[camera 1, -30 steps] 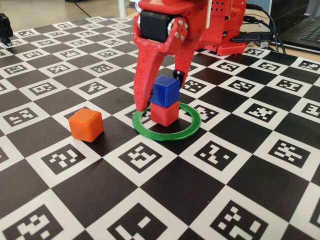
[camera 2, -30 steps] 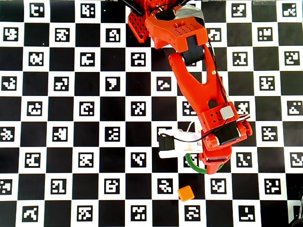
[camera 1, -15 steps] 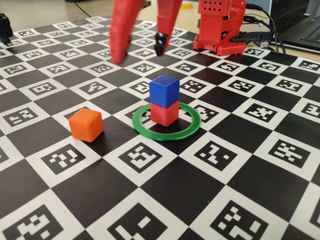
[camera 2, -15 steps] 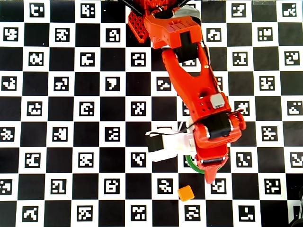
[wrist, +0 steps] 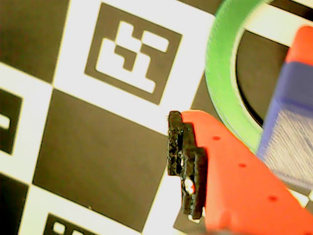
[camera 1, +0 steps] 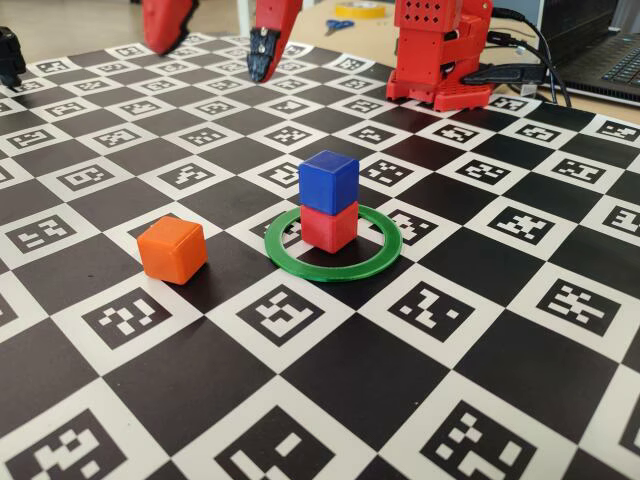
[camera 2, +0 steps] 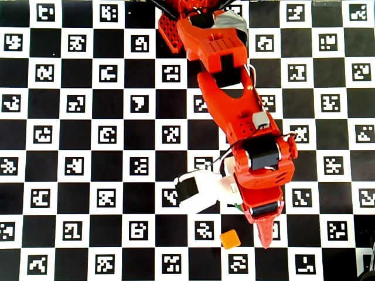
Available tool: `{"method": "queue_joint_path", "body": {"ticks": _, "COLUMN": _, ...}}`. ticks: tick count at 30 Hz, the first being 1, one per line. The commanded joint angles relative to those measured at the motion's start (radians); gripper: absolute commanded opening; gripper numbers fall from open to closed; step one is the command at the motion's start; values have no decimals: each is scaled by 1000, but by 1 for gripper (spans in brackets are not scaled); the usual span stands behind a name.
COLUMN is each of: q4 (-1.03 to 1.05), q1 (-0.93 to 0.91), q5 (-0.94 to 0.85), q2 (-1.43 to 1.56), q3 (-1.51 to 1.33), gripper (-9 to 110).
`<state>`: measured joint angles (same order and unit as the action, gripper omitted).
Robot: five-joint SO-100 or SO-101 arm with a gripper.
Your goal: Grab the red cube then put it in the green circle then put the blue cube on top and finally the orange cube on top
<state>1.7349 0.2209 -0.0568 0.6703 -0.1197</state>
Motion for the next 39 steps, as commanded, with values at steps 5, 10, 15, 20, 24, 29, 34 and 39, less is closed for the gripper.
{"method": "queue_joint_path", "body": {"ticks": 5, "q4": -25, "q1": -21, "q5": -63, "q2": -80, "q3": 163, "gripper": 43}}
{"method": "queue_joint_path", "body": {"ticks": 10, "q4": -103, "q1": -54, "q5": -89, "q2": -164, "q3": 186, "gripper": 43}}
{"method": "queue_joint_path", "body": {"ticks": 15, "q4": -181, "q1": -86, "q5": -120, "q2": -225, "q3": 186, "gripper": 43}}
{"method": "queue_joint_path", "body": {"ticks": 20, "q4": -204, "q1": -101, "q5": -133, "q2": -262, "q3": 186, "gripper": 43}}
{"method": "queue_joint_path", "body": {"ticks": 24, "q4": -221, "q1": -104, "q5": -140, "q2": -281, "q3": 186, "gripper": 43}}
{"method": "queue_joint_path", "body": {"ticks": 29, "q4": -229, "q1": -106, "q5": -137, "q2": -302, "q3": 189, "gripper": 43}}
{"method": "queue_joint_path", "body": {"ticks": 34, "q4": -238, "q1": -104, "q5": -133, "q2": -319, "q3": 195, "gripper": 42}}
{"method": "queue_joint_path", "body": {"ticks": 39, "q4": -245, "q1": -101, "q5": -132, "q2": -327, "q3": 201, "gripper": 42}}
